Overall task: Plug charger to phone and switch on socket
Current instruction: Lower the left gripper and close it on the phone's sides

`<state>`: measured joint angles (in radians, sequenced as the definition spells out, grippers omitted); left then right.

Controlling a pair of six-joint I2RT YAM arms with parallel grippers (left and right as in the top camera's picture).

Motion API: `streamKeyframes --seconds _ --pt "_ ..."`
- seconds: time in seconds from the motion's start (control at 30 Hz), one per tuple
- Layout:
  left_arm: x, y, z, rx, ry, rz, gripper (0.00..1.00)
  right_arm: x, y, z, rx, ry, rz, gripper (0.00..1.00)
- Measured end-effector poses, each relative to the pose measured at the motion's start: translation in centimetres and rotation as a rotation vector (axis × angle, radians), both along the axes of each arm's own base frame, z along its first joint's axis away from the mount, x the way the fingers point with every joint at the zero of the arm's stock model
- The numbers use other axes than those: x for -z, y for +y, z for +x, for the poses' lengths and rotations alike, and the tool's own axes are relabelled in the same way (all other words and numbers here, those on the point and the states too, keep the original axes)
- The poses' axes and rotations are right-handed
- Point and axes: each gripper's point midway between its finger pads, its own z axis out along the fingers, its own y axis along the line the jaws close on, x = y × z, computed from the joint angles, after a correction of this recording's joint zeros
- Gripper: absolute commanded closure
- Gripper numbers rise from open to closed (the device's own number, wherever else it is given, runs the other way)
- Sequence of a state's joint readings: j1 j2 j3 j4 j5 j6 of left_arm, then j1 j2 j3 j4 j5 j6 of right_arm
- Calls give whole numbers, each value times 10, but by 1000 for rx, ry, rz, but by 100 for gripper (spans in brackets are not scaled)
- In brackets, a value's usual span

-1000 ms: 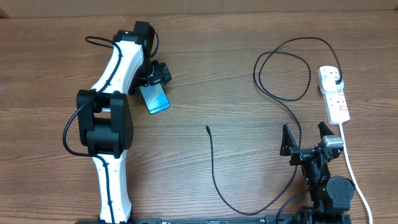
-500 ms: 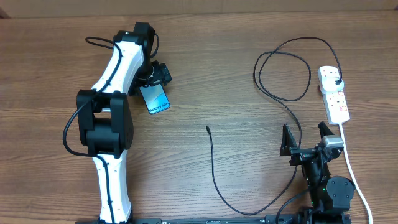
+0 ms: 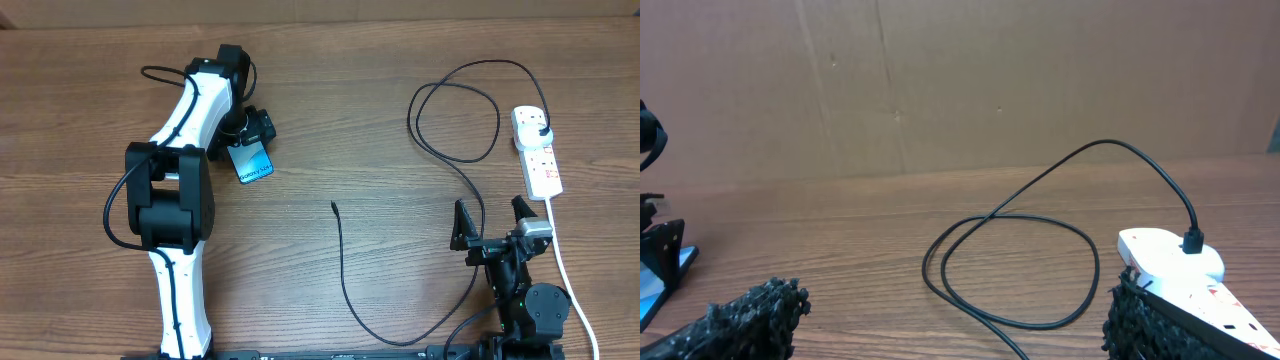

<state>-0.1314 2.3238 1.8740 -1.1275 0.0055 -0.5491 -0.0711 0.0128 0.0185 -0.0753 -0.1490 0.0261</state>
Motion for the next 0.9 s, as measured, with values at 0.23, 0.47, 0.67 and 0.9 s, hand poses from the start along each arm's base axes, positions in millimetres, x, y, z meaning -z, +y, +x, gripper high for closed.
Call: streamKeyframes --seconds 0.23,0.47,0.67,0.9 --pt "1 -1 6 0 -25 -3 0 0 0 0 0 0 0 0" --pt "1 -2 12 0 -51 -6 0 0 0 0 0 0 0 0" --pt "2 -2 15 0 -64 -6 0 0 0 0 0 0 0 0" --pt "4 -1 12 0 -53 -4 0 0 0 0 0 0 0 0"
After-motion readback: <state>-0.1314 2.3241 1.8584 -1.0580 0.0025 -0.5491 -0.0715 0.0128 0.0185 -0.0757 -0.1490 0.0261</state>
